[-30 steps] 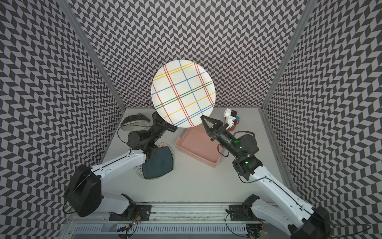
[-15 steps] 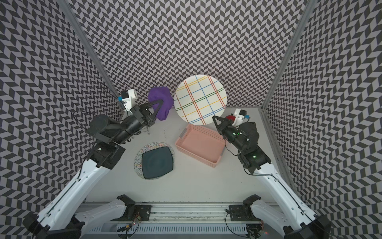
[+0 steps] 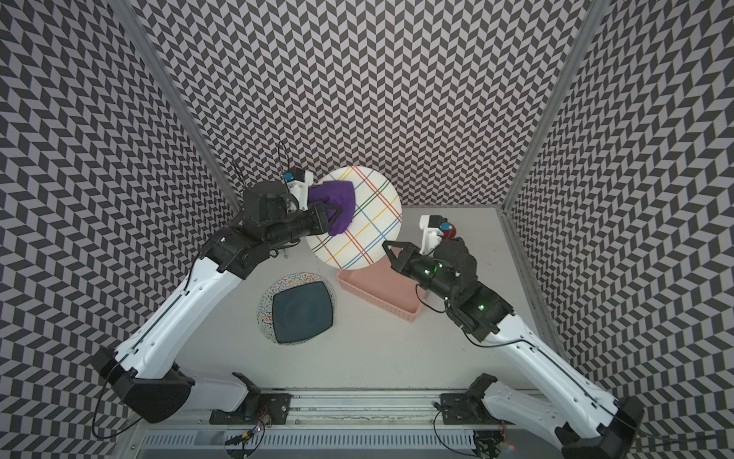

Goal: Wipe the wet plate dry
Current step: Wipe the plate with towel.

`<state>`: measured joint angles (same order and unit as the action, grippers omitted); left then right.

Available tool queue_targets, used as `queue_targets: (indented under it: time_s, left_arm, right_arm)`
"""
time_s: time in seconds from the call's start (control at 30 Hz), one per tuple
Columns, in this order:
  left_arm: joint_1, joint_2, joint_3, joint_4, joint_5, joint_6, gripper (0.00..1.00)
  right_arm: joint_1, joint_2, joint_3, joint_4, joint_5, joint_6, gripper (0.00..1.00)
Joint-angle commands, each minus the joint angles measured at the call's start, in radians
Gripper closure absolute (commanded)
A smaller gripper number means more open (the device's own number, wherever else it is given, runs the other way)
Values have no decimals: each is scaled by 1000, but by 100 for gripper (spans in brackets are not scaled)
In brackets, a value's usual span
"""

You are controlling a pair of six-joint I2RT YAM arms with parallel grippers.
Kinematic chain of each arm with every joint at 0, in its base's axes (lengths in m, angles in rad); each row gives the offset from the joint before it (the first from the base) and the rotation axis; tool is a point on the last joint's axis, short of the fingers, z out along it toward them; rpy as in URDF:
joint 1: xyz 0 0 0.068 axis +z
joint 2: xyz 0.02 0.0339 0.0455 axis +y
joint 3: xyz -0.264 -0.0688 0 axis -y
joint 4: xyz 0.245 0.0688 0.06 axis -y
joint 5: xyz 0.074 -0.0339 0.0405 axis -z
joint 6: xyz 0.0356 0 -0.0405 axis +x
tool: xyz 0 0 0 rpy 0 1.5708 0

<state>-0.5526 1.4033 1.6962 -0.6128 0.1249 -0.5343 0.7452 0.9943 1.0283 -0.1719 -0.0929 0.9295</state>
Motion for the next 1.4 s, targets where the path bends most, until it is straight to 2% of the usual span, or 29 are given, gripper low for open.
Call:
queue_targets:
  time_s: [0.0, 0.07, 0.17, 0.23, 0.37, 0.5, 0.57, 0.67, 0.8, 0.83, 0.9, 1.0, 1.07, 1.13, 1.2, 1.23, 1.37]
  left_arm:
    - [-14, 41, 88, -31, 44, 76, 100]
    - [-75, 71, 97, -30, 92, 101, 100]
    - [-165, 65, 54, -30, 98, 121, 100]
    - [-182, 26, -6, -18, 88, 114, 100]
    - [-132, -64, -72, -17, 62, 99, 100]
    - [28, -82, -51, -60, 108, 89, 100]
    - [37, -66, -20, -67, 115, 118, 100]
    - [-19, -22, 17, -61, 152, 122, 100]
    - [-158, 49, 84, -56, 82, 155, 100]
    - [-165, 66, 109, -52, 64, 146, 100]
    - [-158, 75, 145, -47, 39, 130, 100]
    - [-120, 45, 160, 20, 117, -17, 100]
    - [-62, -24, 63, 210, 265, -276, 100]
    - [-14, -112, -153, 592, 361, -615, 100]
    - [22, -178, -318, 887, 356, -877, 100]
    - [46, -190, -371, 963, 357, -968, 100]
    - [116, -177, -486, 1141, 391, -1195, 100]
  right_arm:
    - [86, -29, -7, 122, 13, -40, 100]
    - [93, -24, -10, 163, 39, -25, 100]
    - [86, -39, -16, 270, 145, 2, 100]
    - [48, -48, -3, 289, 191, 21, 100]
    - [-50, -65, 30, 266, 153, 29, 100]
    - [-49, -53, 45, 194, 30, 0, 100]
    - [-28, -42, 28, 184, -15, 18, 100]
    - [13, -30, -8, 235, -2, 41, 100]
    - [13, -3, 15, 278, 73, 37, 100]
    - [-4, -12, 14, 272, 111, 54, 100]
    - [-84, -25, 3, 269, 86, 91, 100]
    - [-212, -54, -12, 240, 26, 151, 100]
    - [-294, -89, -33, 240, -14, 177, 100]
    - [-363, -128, -65, 258, -64, 208, 100]
    - [-430, -170, -115, 318, -130, 252, 100]
    - [-455, -189, -148, 363, -166, 290, 100]
    - [-477, -233, -250, 598, -290, 388, 100]
